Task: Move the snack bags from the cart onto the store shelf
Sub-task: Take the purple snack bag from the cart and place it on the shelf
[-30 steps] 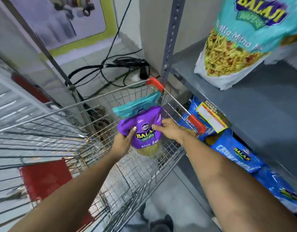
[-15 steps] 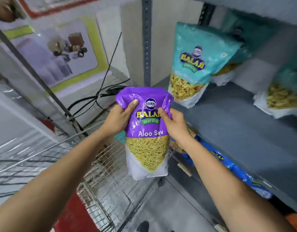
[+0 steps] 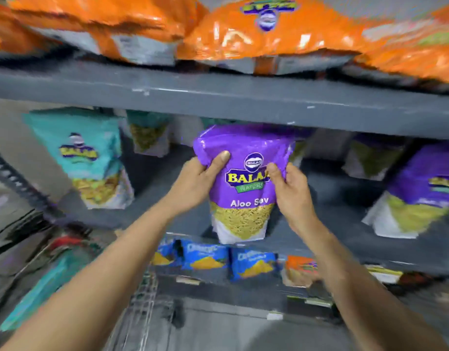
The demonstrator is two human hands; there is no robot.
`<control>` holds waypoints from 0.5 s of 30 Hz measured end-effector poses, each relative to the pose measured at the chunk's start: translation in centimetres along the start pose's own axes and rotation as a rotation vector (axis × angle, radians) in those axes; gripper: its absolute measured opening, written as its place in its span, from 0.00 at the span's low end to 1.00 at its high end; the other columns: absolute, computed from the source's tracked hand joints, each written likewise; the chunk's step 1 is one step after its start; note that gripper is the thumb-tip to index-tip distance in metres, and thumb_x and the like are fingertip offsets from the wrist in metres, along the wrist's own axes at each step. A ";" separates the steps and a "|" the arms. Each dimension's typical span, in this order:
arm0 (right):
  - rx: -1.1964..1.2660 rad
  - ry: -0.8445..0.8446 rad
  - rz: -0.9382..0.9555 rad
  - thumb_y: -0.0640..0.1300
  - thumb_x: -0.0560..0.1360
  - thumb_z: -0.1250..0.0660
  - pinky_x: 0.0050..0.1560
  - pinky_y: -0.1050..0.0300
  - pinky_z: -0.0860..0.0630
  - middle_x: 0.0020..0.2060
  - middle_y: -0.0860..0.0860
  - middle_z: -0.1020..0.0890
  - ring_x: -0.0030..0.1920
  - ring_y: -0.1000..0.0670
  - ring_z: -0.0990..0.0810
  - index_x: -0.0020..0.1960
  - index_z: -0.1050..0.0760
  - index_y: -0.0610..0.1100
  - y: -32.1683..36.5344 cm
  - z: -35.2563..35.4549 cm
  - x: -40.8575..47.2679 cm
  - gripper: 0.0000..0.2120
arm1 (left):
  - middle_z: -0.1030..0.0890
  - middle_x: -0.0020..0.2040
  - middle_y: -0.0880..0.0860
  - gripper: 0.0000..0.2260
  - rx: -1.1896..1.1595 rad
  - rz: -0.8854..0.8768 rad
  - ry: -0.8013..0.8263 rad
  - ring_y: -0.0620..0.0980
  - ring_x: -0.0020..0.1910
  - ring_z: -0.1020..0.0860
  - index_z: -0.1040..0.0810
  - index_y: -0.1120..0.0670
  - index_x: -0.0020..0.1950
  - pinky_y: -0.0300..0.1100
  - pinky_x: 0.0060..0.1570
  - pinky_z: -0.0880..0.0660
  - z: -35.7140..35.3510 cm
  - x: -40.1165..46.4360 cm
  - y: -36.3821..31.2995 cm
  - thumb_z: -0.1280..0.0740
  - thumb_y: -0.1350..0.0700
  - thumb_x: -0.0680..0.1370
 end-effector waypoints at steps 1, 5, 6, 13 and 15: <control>0.010 -0.033 0.007 0.52 0.77 0.36 0.52 0.52 0.21 0.46 0.53 0.15 0.46 0.54 0.20 0.50 0.21 0.51 0.0 2.2 0.6 0.07 | 0.16 0.43 0.41 0.16 -0.025 -0.021 0.038 0.37 0.43 0.21 0.20 0.47 0.46 0.42 0.51 0.21 -2.1 1.2 -0.8 0.40 0.38 0.76; -0.060 -0.198 -0.001 0.47 0.80 0.37 0.47 0.59 0.21 0.44 0.55 0.15 0.43 0.57 0.18 0.47 0.23 0.51 -0.3 9.9 2.5 0.05 | 0.15 0.42 0.42 0.11 -0.127 -0.038 0.175 0.38 0.42 0.19 0.19 0.47 0.43 0.38 0.52 0.21 -10.1 5.3 -2.6 0.39 0.48 0.81; -0.106 -0.249 -0.019 0.46 0.80 0.38 0.45 0.62 0.23 0.39 0.58 0.17 0.40 0.61 0.20 0.43 0.25 0.50 -0.6 11.4 2.8 0.07 | 0.15 0.44 0.45 0.11 -0.133 -0.022 0.197 0.40 0.43 0.19 0.19 0.47 0.43 0.40 0.53 0.22 -11.9 6.1 -2.8 0.38 0.49 0.81; -0.148 -0.393 -0.019 0.42 0.81 0.38 0.48 0.78 0.29 0.52 0.53 0.19 0.45 0.72 0.21 0.63 0.28 0.39 -3.4 18.6 3.8 0.12 | 0.17 0.46 0.48 0.05 -0.150 -0.018 0.270 0.27 0.36 0.23 0.21 0.47 0.49 0.27 0.43 0.27 -20.1 9.2 -2.7 0.37 0.50 0.80; -0.182 -0.417 -0.003 0.43 0.80 0.36 0.49 0.80 0.32 0.54 0.60 0.20 0.47 0.76 0.24 0.68 0.31 0.38 -3.9 19.1 3.5 0.18 | 0.17 0.46 0.49 0.05 -0.179 0.004 0.288 0.31 0.38 0.21 0.21 0.47 0.47 0.31 0.46 0.25 -21.1 9.5 -2.2 0.36 0.51 0.80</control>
Point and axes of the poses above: each hand's wrist, its own x-axis towards the middle knuckle, its own z-axis out of the back of the hand, y = z × x, the point moved 3 cm from there along x, towards the middle knuckle
